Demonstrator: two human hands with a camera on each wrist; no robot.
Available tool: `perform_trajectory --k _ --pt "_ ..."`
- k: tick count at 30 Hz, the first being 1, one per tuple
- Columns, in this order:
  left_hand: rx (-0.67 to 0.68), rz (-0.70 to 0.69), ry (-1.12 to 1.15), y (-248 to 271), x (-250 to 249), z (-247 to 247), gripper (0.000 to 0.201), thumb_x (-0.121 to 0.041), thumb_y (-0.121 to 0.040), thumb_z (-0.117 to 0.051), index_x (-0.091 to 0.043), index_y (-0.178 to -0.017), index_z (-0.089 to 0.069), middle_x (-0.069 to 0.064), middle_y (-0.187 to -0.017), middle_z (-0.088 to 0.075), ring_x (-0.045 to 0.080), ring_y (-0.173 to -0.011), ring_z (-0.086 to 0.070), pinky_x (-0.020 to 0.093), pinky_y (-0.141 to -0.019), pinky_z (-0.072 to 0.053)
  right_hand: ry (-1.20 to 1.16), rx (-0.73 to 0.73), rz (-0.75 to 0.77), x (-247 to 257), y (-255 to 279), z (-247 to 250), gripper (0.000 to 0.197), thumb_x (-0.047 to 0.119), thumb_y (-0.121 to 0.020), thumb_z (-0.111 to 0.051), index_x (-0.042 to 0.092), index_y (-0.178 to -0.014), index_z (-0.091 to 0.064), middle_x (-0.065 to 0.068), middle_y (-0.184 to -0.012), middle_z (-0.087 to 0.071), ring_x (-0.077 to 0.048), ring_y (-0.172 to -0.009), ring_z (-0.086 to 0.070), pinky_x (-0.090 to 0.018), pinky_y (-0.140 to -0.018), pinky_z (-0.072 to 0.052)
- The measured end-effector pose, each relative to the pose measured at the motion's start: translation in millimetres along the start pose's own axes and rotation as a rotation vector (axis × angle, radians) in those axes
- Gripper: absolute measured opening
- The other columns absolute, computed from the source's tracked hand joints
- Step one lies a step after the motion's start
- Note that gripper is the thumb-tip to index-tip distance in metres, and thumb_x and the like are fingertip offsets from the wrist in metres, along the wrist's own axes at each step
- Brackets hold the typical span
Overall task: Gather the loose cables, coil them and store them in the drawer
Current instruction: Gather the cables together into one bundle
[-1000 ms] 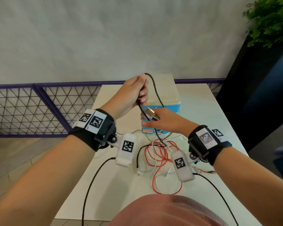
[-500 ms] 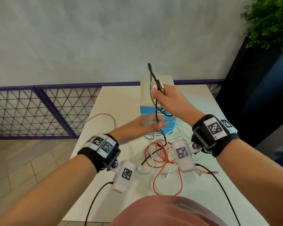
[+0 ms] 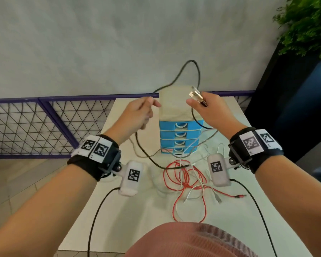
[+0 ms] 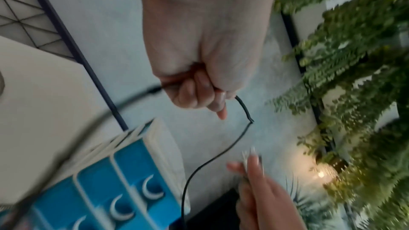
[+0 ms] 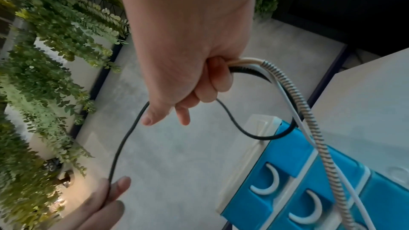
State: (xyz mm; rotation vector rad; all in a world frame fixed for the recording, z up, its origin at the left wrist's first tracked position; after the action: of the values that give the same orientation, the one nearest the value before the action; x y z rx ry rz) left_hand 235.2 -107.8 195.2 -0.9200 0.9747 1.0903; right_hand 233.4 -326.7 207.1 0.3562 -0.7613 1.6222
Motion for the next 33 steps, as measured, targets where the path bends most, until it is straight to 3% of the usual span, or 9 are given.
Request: perform_trajectory --k 3,6,12,15,17,19,22,26,33 --pt "0.042 -0.081 -0.377 -2.8 -2.5 18.3 0.035 -0.037 -0.101 -0.034 -0.024 -0.108 -0.066 -0.009 -0.058 -0.041 -0.001 -0.044 -0.041 0.016 -0.045 -0.032 0.000 -0.038 -0.019 -15.5 -2.6 -3.4 0.043 0.051 -0.095 -0.046 0.011 -0.087 -0.060 -0.003 -0.073 -0.060 -0.020 -0.065 -0.054 -0.036 -0.061 -0.043" --pt "0.078 -0.085 -0.723 -2.9 2.4 33.9 0.035 -0.040 -0.099 -0.037 -0.027 -0.108 -0.068 -0.012 -0.072 -0.057 0.003 -0.066 -0.051 0.015 -0.059 -0.036 -0.001 -0.092 -0.031 -22.3 -3.0 -1.1 0.039 0.048 -0.097 -0.044 0.014 -0.089 -0.062 0.006 -0.067 -0.054 -0.012 -0.061 -0.051 -0.032 -0.060 -0.038" --pt "-0.237 -0.153 -0.747 -9.5 -27.3 82.3 0.040 -0.049 -0.098 -0.034 -0.028 -0.099 -0.068 -0.004 -0.057 -0.043 0.014 -0.051 -0.039 0.027 -0.053 -0.029 0.183 -0.140 -0.047 -23.7 -0.2 6.5 0.041 0.047 -0.100 -0.039 0.014 -0.091 -0.060 0.005 -0.062 -0.049 -0.007 -0.054 -0.045 -0.024 -0.048 -0.027" --pt "-0.216 -0.200 -0.717 -11.9 -34.1 82.9 0.039 -0.046 -0.099 -0.035 -0.029 -0.093 -0.069 0.000 -0.054 -0.032 0.019 -0.049 -0.033 0.029 -0.052 -0.026 0.142 -0.138 -0.065 -22.6 0.0 1.3 0.042 0.046 -0.100 -0.038 0.012 -0.089 -0.060 0.005 -0.061 -0.049 -0.008 -0.054 -0.045 -0.024 -0.048 -0.028" --pt "-0.115 -0.186 -0.751 -13.9 -19.6 75.8 0.029 -0.042 -0.098 -0.041 -0.030 -0.098 -0.068 0.001 -0.065 -0.046 0.019 -0.058 -0.043 0.029 -0.058 -0.033 0.026 -0.125 -0.071 -20.1 0.4 -3.4 0.043 0.044 -0.101 -0.037 0.011 -0.088 -0.061 0.005 -0.060 -0.048 -0.010 -0.054 -0.045 -0.025 -0.050 -0.030" --pt "0.035 -0.078 -0.947 -14.6 14.9 65.6 0.022 -0.038 -0.095 -0.049 -0.033 -0.110 -0.064 0.000 -0.098 -0.058 0.020 -0.089 -0.057 0.035 -0.078 -0.042 -0.096 -0.087 -0.092 -17.3 1.4 -7.3 0.040 0.042 -0.101 -0.036 0.013 -0.085 -0.060 0.006 -0.060 -0.047 -0.010 -0.054 -0.043 -0.025 -0.052 -0.031" --pt "0.255 0.118 -1.099 -4.4 69.7 44.7 0.035 -0.034 -0.093 -0.054 -0.034 -0.128 -0.053 -0.001 -0.135 -0.047 0.022 -0.126 -0.046 0.045 -0.107 -0.033 -0.315 0.012 -0.183 -18.2 3.4 -13.7 0.036 0.037 -0.101 -0.036 0.017 -0.079 -0.056 0.002 -0.062 -0.044 -0.009 -0.047 -0.038 -0.023 -0.047 -0.033" --pt "0.513 0.076 -0.810 17.7 88.5 -11.0 0.023 -0.023 -0.092 -0.055 -0.020 -0.113 -0.064 -0.004 -0.113 -0.062 0.012 -0.105 -0.057 0.024 -0.091 -0.041 -0.454 0.125 -0.222 -14.9 7.2 -20.1 0.034 0.033 -0.103 -0.033 0.017 -0.077 -0.050 0.004 -0.057 -0.036 -0.005 -0.036 -0.029 -0.019 -0.035 -0.027" --pt "0.831 -0.081 -0.743 52.2 96.9 -104.2 0.018 -0.017 -0.088 -0.058 -0.021 -0.101 -0.070 -0.007 -0.102 -0.069 0.004 -0.089 -0.058 0.011 -0.077 -0.041 -0.454 0.204 -0.203 -1.1 18.3 -21.8 0.032 0.032 -0.104 -0.034 0.016 -0.082 -0.050 0.004 -0.059 -0.035 -0.008 -0.043 -0.028 -0.020 -0.039 -0.026"
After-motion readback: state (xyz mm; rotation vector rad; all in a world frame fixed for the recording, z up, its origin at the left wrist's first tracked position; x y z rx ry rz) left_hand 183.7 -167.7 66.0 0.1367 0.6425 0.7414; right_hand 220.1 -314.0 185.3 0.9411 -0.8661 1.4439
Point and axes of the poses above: each hand's wrist, its own y-axis away from the middle knuckle, its own z-axis out of the back of the hand, x = y × z, the point moved 5 cm from there along -y, towards the middle knuckle
